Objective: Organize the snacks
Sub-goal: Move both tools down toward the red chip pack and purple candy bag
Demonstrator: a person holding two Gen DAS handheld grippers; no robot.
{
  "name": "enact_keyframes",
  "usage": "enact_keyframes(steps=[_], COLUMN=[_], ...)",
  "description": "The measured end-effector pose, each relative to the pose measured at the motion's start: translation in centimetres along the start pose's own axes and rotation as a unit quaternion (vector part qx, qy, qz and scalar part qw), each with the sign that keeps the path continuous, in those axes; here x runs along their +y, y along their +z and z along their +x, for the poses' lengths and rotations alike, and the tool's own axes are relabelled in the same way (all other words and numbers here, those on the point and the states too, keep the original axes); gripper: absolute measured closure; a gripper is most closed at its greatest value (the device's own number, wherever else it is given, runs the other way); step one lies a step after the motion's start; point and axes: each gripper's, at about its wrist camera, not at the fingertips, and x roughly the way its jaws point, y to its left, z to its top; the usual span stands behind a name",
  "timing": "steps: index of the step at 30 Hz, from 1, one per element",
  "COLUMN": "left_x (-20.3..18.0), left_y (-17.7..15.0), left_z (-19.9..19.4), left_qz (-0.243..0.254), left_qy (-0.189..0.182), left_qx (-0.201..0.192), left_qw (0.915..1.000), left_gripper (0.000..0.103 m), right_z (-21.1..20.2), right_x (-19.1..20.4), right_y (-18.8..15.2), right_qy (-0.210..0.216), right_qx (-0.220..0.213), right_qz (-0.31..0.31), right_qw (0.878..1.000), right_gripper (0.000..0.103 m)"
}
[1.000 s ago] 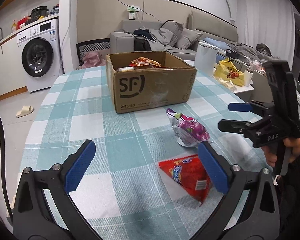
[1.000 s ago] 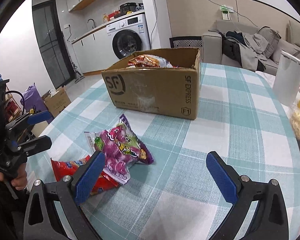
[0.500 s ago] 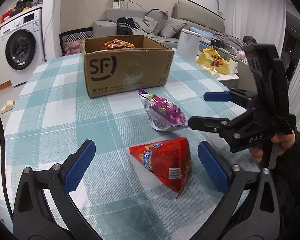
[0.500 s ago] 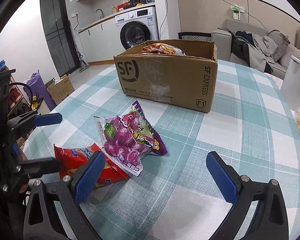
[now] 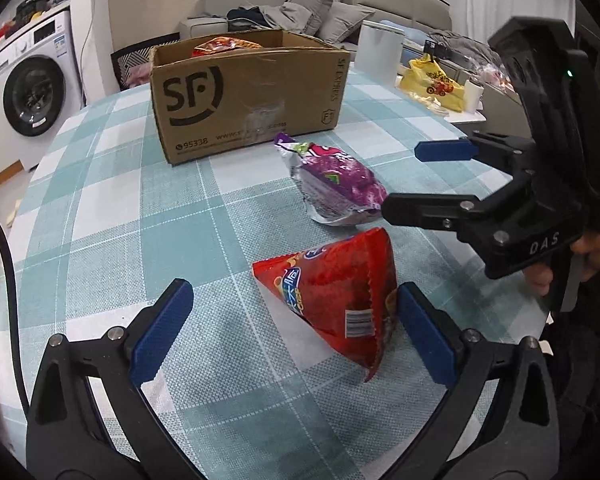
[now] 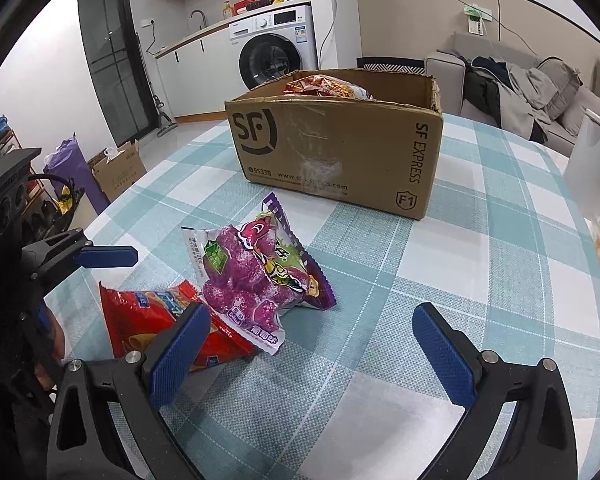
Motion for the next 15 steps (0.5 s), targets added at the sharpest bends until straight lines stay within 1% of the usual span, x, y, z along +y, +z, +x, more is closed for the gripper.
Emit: enact_keyframes(steps=[3,8,15], left_x=[0.8,1.8,3.6], left_y=[0.1,0.1,0.2], left_z=[0.2,0.6,0.7], left_qz=[-0.01,-0.021,-0.036], left_qy=[0.002,0.007,0.031], left_qx=[-0.003,-0.001,-0.004], left_qw=[0.9999,0.9998,0.9988], left_gripper=[0.006,0.006,0.006], right_z=[0.3,0.9,1.9], right_x=[0.2,0.5,1.1], right_y=[0.1,0.3,0.8], right_qy=[0.001,0.002,0.018], right_qx=[0.004,0.009,0.022], right_qz=[-0.001,-0.005,-0.005], right_qw=[1.0,1.0,1.0], right_gripper=[0.0,0.0,0.0])
